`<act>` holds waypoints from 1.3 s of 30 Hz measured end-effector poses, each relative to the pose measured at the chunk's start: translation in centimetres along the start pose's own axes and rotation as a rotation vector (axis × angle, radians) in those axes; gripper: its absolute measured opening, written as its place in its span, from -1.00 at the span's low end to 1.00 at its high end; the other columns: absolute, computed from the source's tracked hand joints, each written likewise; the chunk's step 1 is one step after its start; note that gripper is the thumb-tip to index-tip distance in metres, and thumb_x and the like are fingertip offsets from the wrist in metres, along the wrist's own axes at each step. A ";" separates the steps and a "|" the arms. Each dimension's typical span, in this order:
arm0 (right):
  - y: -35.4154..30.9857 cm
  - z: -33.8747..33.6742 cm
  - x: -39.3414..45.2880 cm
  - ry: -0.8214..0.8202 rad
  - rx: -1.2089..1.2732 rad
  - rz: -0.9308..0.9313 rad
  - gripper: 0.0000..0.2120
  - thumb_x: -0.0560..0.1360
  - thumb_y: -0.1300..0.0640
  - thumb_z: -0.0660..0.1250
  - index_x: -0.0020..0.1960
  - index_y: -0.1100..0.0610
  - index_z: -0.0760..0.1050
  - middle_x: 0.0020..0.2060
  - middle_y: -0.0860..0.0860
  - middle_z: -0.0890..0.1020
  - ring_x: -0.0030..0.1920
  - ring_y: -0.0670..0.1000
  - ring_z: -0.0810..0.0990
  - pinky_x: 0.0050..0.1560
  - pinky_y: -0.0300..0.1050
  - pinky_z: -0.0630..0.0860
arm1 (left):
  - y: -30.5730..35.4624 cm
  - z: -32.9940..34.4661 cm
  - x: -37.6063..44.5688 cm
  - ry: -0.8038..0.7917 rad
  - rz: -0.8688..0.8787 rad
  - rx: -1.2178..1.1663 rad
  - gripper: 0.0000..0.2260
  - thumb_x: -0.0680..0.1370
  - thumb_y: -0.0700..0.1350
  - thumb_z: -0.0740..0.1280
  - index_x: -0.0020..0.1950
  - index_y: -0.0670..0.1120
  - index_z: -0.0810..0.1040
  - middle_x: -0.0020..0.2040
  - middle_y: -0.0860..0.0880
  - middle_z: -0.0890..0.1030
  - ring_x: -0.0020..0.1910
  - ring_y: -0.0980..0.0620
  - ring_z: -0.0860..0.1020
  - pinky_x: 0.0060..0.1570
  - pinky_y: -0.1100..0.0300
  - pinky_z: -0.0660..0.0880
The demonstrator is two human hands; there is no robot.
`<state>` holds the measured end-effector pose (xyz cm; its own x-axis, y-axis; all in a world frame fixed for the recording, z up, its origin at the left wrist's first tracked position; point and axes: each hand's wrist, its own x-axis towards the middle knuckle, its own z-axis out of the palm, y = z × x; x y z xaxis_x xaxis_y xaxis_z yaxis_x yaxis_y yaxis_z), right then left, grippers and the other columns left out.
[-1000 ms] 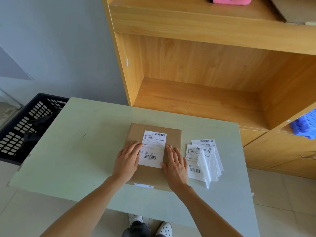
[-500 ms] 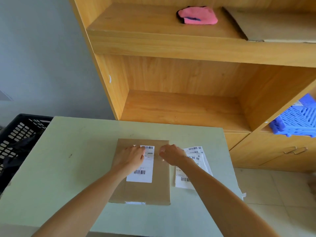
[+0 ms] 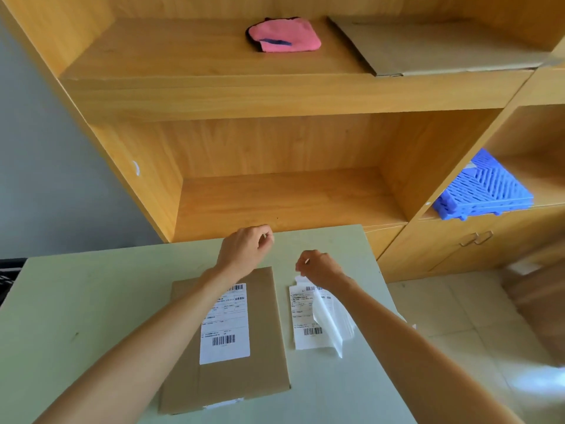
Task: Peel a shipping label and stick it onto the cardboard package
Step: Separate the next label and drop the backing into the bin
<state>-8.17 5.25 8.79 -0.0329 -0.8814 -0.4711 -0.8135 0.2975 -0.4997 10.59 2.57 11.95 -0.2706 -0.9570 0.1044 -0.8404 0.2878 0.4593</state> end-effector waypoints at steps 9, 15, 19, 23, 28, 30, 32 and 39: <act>7.6 5.6 -0.6 -0.080 -0.048 0.096 -0.42 0.43 0.10 0.44 0.37 0.02 0.28 0.31 0.11 0.43 0.29 0.19 0.42 0.19 0.08 0.45 | 2.3 5.1 2.1 -0.195 0.129 -0.123 -0.86 0.58 -0.03 0.25 -0.12 0.07 0.57 -0.09 0.18 0.62 -0.18 0.11 0.56 -0.21 0.16 0.48; 11.0 6.2 -1.3 -0.009 -0.039 0.167 -0.32 0.34 0.04 0.53 0.35 0.04 0.26 0.23 0.09 0.48 0.22 0.16 0.48 0.10 0.05 0.50 | 4.0 11.3 1.6 -0.536 0.226 -0.042 -0.83 0.53 -0.08 0.35 0.10 0.08 0.58 0.08 0.13 0.60 0.07 0.06 0.55 -0.06 0.13 0.51; 12.7 7.1 -1.9 -0.006 -0.108 0.231 -0.30 0.31 -0.06 0.54 0.29 0.11 0.27 0.20 0.09 0.48 0.23 0.15 0.48 0.09 0.02 0.47 | 4.3 15.2 0.0 -0.741 0.305 0.122 -0.52 0.49 -0.25 0.32 0.36 0.10 0.42 0.38 0.08 0.38 0.32 -0.01 0.38 0.17 0.05 0.43; 13.8 8.2 -2.5 0.019 -0.132 0.231 -0.50 0.40 0.01 0.47 0.23 0.12 0.36 0.18 0.07 0.51 0.25 0.13 0.47 0.06 0.00 0.46 | 4.1 17.6 -1.0 -0.721 0.421 0.261 -0.38 0.39 -0.37 0.27 0.37 0.09 0.34 0.37 0.00 0.28 0.30 -0.07 0.34 0.19 0.06 0.37; 14.8 7.9 -2.6 0.076 -0.063 0.202 -0.72 0.46 0.07 0.38 0.15 0.05 0.48 0.14 0.02 0.56 0.22 0.09 0.50 0.03 -0.05 0.45 | 4.2 19.1 -1.3 -0.628 0.500 0.238 -0.69 0.43 -0.11 0.43 0.14 0.04 0.48 0.23 0.02 0.40 0.24 -0.04 0.38 0.14 0.09 0.32; 14.9 7.2 -2.4 0.103 -0.048 0.201 -0.75 0.48 0.06 0.37 0.14 0.06 0.49 0.13 0.02 0.58 0.18 0.10 0.53 0.03 -0.06 0.45 | 4.4 19.4 -1.0 -0.563 0.505 0.217 -0.81 0.49 -0.03 0.40 0.07 0.02 0.53 0.15 0.05 0.48 0.20 -0.04 0.41 0.15 0.10 0.30; 14.9 6.4 -2.1 0.134 -0.022 0.207 -0.78 0.49 0.06 0.35 0.11 0.07 0.51 0.11 0.02 0.60 0.14 0.12 0.56 0.05 -0.06 0.43 | 4.7 19.4 -0.5 -0.530 0.504 0.200 -0.86 0.51 -0.02 0.38 0.04 0.00 0.55 0.08 0.05 0.54 0.16 -0.03 0.44 0.14 0.10 0.28; 14.1 3.1 -1.9 0.240 0.069 0.231 -0.85 0.52 0.09 0.25 0.07 0.08 0.50 0.03 0.08 0.66 0.04 0.21 0.60 -0.05 -0.06 0.39 | 6.7 18.0 1.6 -0.459 0.461 0.166 -0.92 0.57 -0.09 0.32 -0.09 0.01 0.43 -0.17 0.04 0.67 -0.11 -0.04 0.60 -0.01 0.09 0.35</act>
<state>-17.81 12.23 0.37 -0.3539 -0.8467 -0.3973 -0.7279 0.5161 -0.4514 -3.93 3.62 -0.66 -0.7609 -0.6325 -0.1448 -0.6417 0.7005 0.3122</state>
